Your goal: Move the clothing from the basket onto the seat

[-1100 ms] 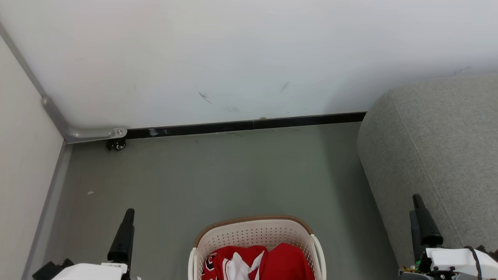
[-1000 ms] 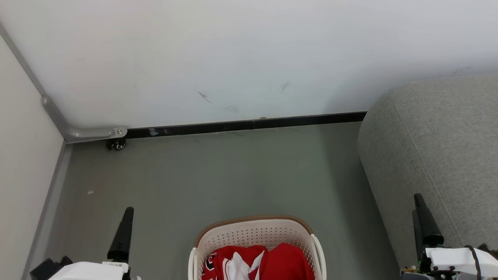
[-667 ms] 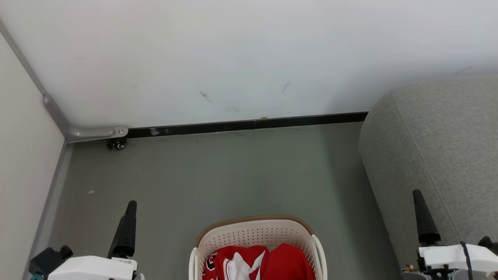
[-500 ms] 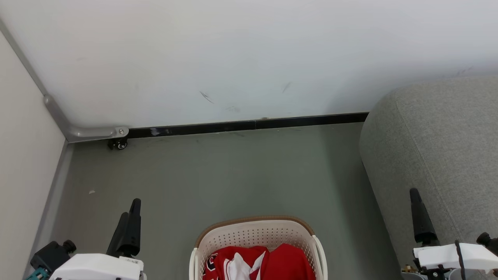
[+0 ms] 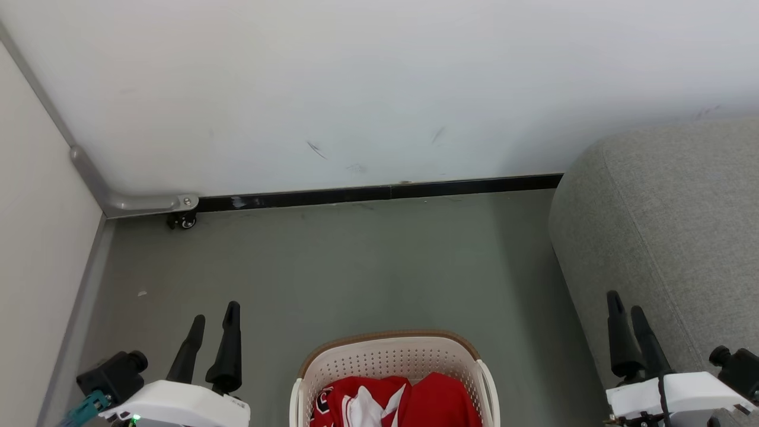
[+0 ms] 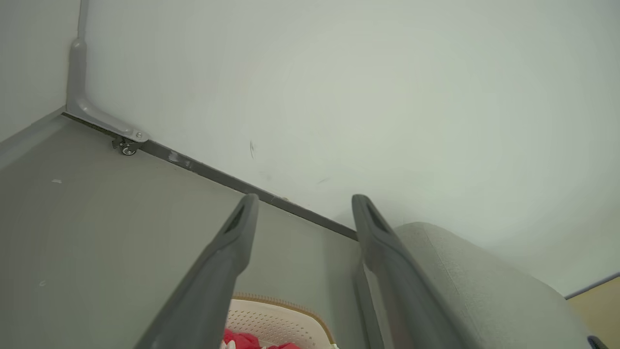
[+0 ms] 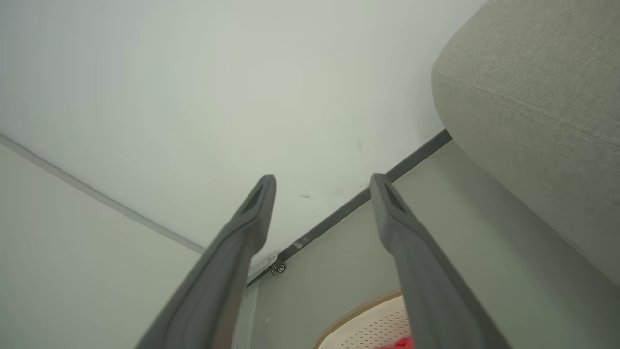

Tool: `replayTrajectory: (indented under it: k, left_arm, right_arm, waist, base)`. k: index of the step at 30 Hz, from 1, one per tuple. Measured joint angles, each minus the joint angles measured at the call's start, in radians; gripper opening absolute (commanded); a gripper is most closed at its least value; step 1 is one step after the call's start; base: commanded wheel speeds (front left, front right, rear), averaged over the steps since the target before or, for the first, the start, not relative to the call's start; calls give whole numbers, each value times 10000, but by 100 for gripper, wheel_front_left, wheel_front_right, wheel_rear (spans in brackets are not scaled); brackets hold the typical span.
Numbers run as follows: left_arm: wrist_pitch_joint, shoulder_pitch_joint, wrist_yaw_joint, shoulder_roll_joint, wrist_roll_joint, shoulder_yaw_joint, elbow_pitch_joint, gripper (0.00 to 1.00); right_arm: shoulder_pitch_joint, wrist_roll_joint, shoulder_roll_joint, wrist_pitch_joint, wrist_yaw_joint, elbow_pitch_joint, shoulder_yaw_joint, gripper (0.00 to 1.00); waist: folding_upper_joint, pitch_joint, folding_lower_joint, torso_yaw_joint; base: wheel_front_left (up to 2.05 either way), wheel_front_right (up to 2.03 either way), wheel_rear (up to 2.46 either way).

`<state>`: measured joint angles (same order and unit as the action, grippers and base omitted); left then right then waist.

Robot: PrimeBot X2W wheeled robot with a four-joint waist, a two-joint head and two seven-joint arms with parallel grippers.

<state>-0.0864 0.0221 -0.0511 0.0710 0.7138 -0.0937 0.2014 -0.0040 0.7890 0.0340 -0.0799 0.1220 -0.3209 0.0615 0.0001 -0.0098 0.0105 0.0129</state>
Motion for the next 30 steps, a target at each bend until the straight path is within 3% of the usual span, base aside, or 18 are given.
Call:
replayTrajectory:
  k: [12,30]
  left_arm:
    - [-462,-19,650,52,-1979,-284,61,100]
    - [-1091,-152,1315,102,-4550,-616,86,100]
  right_arm:
    - [-1,-2257,-4,-460,8,-121,52,100]
    - [2,-4928,2,-1101,10,-464,6,100]
  waist:
    - [0,48,-82,20]
    - [0,-61,-97,79]
  base:
    - [0,0,0]
    - [0,0,0]
